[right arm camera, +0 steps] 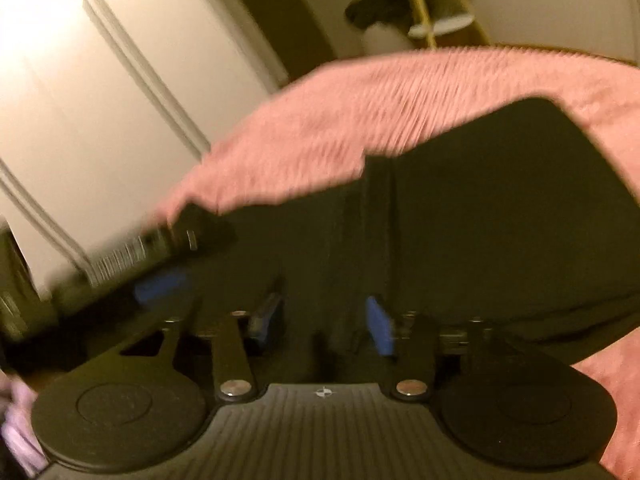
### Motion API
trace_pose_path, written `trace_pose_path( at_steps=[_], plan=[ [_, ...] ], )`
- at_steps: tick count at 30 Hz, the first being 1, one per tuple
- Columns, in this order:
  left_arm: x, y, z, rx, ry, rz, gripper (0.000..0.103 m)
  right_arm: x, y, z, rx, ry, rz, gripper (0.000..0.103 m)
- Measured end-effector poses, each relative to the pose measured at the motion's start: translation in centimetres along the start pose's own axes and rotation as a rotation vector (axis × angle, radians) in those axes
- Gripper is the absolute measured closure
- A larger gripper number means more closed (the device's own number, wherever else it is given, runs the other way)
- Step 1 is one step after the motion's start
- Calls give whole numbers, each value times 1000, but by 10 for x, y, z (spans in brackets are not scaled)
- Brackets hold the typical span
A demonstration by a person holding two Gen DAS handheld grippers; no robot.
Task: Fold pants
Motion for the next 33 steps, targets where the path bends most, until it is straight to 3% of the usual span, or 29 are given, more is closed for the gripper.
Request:
trace_pose_path(
  at_steps=[3, 5, 7, 9, 11, 20, 24, 30, 33],
  plan=[
    [7, -7, -10, 55, -11, 42, 0, -10, 27, -30, 92, -83, -86, 42],
    [14, -12, -17, 105, -10, 89, 0, -6, 35, -62, 200, -134, -76, 46],
    [23, -19, -23, 158, 21, 152, 0, 10, 36, -92, 290, -228, -20, 70],
    [32, -27, -27, 217, 78, 227, 0, 16, 40, -110, 226, -390, -51, 70],
    [37, -36, -28, 249, 129, 280, 0, 16, 43, -118, 189, -464, -83, 70],
    [28, -56, -24, 330, 304, 308, 0, 14, 27, -108, 211, -368, -115, 64],
    [32, -62, -30, 384, 331, 360, 18, 13, 24, -108, 207, -359, -123, 60],
    [38, -73, -42, 439, 356, 412, 20, 12, 24, -108, 198, -364, -131, 55],
    [42, -79, -50, 445, 351, 419, 28, 11, 24, -107, 196, -364, -136, 52]
  ],
)
Point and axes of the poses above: each gripper's, at about its wrist camera, not at the fingertips, and y roughly against the way its jaws point, z to its left, x to its underside, the point moved 9 cm from there along -y, roughly the way its jaws point, and after that the axes turned 9 degrees about y, right-handed, at the moved point
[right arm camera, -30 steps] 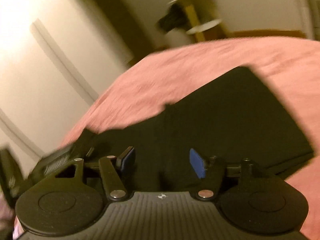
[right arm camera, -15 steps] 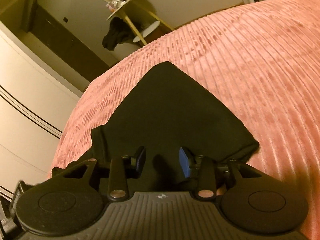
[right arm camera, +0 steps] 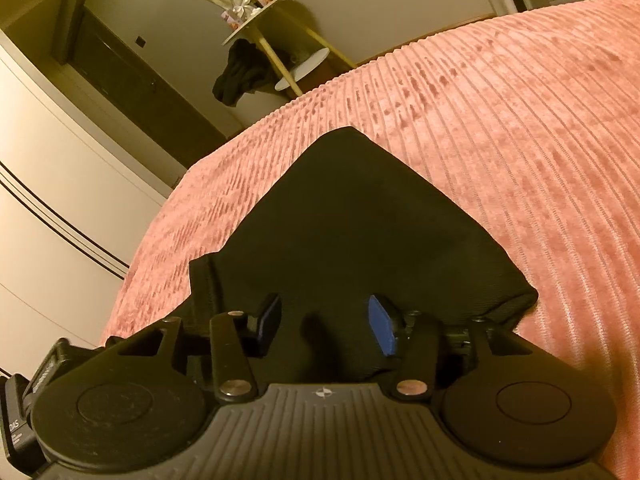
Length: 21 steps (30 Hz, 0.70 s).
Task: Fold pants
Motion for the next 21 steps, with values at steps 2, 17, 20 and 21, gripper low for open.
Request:
trace_pose_path(
  at_steps=[2, 17, 20, 21],
  plan=[
    [1, -8, -2, 11, 17, 15, 40, 0, 0, 2, -3, 5, -4, 49],
    [-6, 28, -5, -80, 4, -68, 94, -2, 26, 24, -299, -103, -25, 31],
    [-20, 70, -8, -132, -78, -166, 93, -4, 37, 22, -320, -111, -50, 31],
    [-24, 84, -6, -159, -99, -203, 93, -3, 37, 21, -329, -126, -36, 32]
  ],
)
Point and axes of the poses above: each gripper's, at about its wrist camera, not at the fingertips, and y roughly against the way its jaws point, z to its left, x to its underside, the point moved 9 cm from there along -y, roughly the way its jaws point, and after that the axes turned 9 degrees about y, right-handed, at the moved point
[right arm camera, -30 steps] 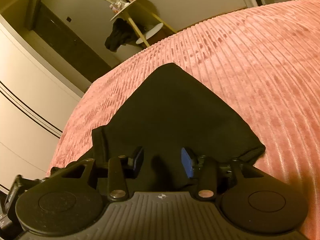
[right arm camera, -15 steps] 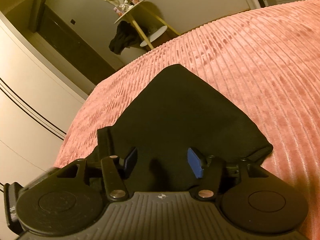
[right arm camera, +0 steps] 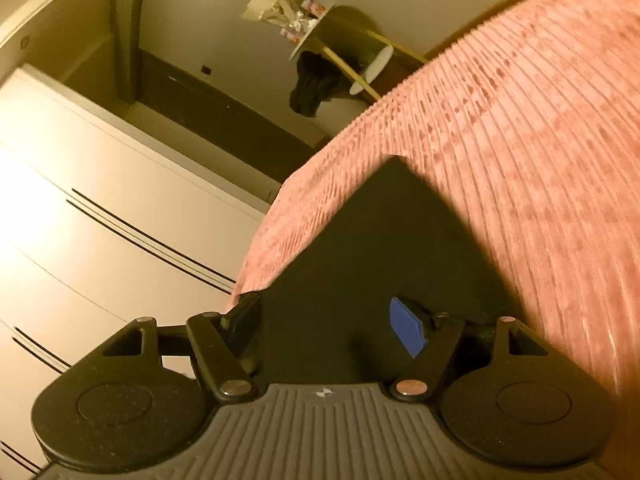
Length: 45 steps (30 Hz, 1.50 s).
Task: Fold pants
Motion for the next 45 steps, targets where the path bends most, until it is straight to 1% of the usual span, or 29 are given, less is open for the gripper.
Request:
trace_pose_path(
  at_steps=[2, 4, 5, 6, 7, 8, 9, 10, 12, 14, 16, 17, 18, 19, 20, 22, 25, 26, 27, 29, 30, 32, 33, 35, 41, 43, 45],
  plan=[
    [-8, 17, 15, -74, -21, -47, 93, 3, -4, 1, -1, 3, 29, 32],
    [-10, 28, 34, -167, -36, -69, 92, 6, -10, 3, 36, 37, 61, 33],
    [-10, 30, 45, -207, -37, -68, 91, 10, -14, 0, 72, 50, 87, 36],
    [-9, 30, 53, -233, -13, -62, 81, 15, -20, -4, 100, 51, 121, 46],
    [-8, 27, 60, -241, 39, -45, 70, 20, -25, -8, 119, 47, 151, 56],
    [-9, 25, 64, -220, 71, -28, 64, 22, -28, -11, 138, 49, 168, 61],
    [-11, 23, 63, -196, 87, -22, 53, 23, -31, -13, 159, 56, 177, 69],
    [-12, 19, 62, -179, 96, -23, 51, 24, -33, -14, 182, 69, 182, 76],
    [-14, 10, 63, -189, 89, -25, 52, 25, -36, -16, 214, 88, 189, 82],
    [-16, 4, 63, -208, 65, -36, 59, 26, -38, -20, 213, 79, 192, 84],
    [-17, 4, 64, -232, 36, -46, 76, 25, -37, -23, 208, 61, 192, 84],
    [-17, 5, 64, -241, 29, -49, 77, 25, -37, -23, 207, 58, 191, 84],
    [-17, 4, 64, -230, 42, -47, 81, 25, -36, -22, 205, 60, 189, 84],
    [-15, 8, 67, -218, 53, -48, 88, 25, -36, -22, 204, 65, 187, 84],
    [-15, 9, 64, -205, 59, -54, 90, 25, -36, -20, 203, 69, 185, 84],
    [-18, 29, 74, -191, 33, -76, 91, 24, -34, -15, 192, 85, 173, 81],
    [-23, 45, 64, -171, 6, -145, 92, 21, -29, -6, 168, 114, 145, 81],
    [-26, 53, 63, -179, 3, -177, 92, 20, -28, -3, 162, 123, 138, 81],
    [-30, 58, 65, -196, -5, -200, 92, 20, -26, -1, 157, 131, 133, 81],
    [-37, 60, 71, -286, -34, -230, 90, 20, -27, 1, 156, 142, 139, 82],
    [-37, 57, 76, -338, -39, -221, 86, 22, -29, 1, 175, 152, 152, 82],
    [-36, 46, 85, -400, -17, -175, 78, 26, -34, -2, 220, 171, 186, 82],
    [-36, 43, 89, -417, -5, -161, 71, 27, -37, -2, 227, 178, 193, 82],
    [-38, 43, 90, -405, 8, -166, 68, 27, -37, -3, 228, 181, 196, 82],
    [-36, 45, 86, -418, -7, -171, 58, 28, -37, -6, 224, 172, 198, 82],
    [-35, 46, 86, -421, -14, -176, 52, 28, -38, -5, 226, 176, 199, 82],
    [-35, 47, 87, -424, -12, -181, 50, 28, -39, -5, 228, 177, 199, 82]
  ],
)
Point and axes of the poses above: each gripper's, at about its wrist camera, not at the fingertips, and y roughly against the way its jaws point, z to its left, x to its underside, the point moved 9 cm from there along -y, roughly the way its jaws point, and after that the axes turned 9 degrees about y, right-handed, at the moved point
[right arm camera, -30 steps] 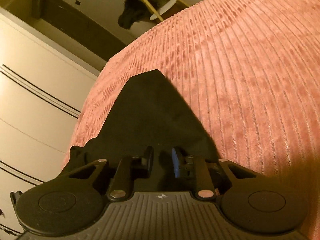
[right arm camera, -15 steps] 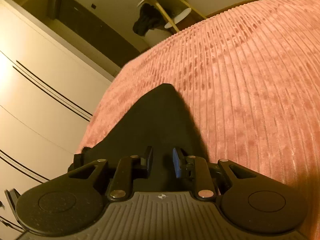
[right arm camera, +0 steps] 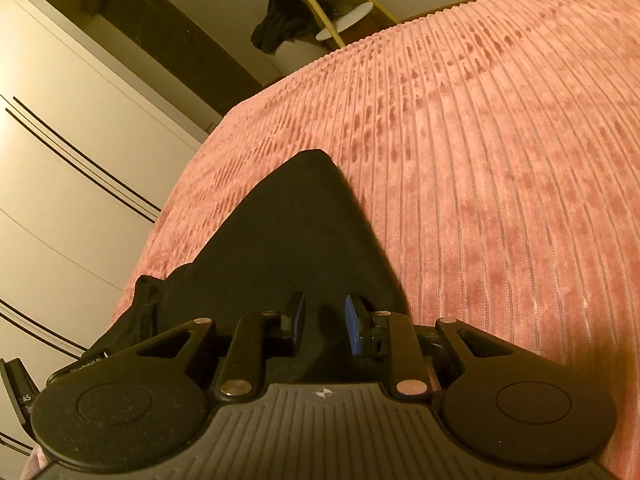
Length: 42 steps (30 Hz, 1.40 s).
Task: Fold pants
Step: 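Lower the folded edges onto the trousers and open both grippers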
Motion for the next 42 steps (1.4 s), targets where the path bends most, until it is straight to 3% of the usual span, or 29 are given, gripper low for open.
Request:
trace_pose_path(
  at_steps=[5, 10, 12, 15, 21, 23, 27, 31, 33, 36, 42],
  plan=[
    [-5, 5, 5, -16, 19, -45, 43, 0, 0, 0, 0, 1, 0, 82],
    [-22, 38, 5, -56, 8, -263, 31, -3, 4, 3, 15, 25, -28, 81],
    [-23, 43, -5, -35, -29, -304, 27, -6, 7, 6, 34, 52, -57, 80],
    [-12, 36, -21, 27, -75, -256, 26, -13, 11, 21, 62, 133, -111, 80],
    [9, 13, -43, 28, -211, -176, 26, -30, -18, 60, 168, 385, -151, 81],
    [12, 6, -42, 8, -221, -164, 25, -38, -36, 68, 201, 434, -134, 83],
    [12, -3, -33, -3, -183, -138, 23, -40, -86, 65, 286, 517, -18, 85],
    [13, -19, -27, -46, -194, -103, 20, -33, -96, 65, 317, 610, -63, 87],
    [15, -23, -31, -51, -232, -106, 13, -29, -91, 67, 329, 631, -63, 87],
    [16, -22, -33, -51, -247, -110, 13, -20, -70, 73, 322, 586, -32, 87],
    [9, -13, -23, -21, -144, -104, 13, 29, -17, 73, 299, 491, 9, 87]
  ],
)
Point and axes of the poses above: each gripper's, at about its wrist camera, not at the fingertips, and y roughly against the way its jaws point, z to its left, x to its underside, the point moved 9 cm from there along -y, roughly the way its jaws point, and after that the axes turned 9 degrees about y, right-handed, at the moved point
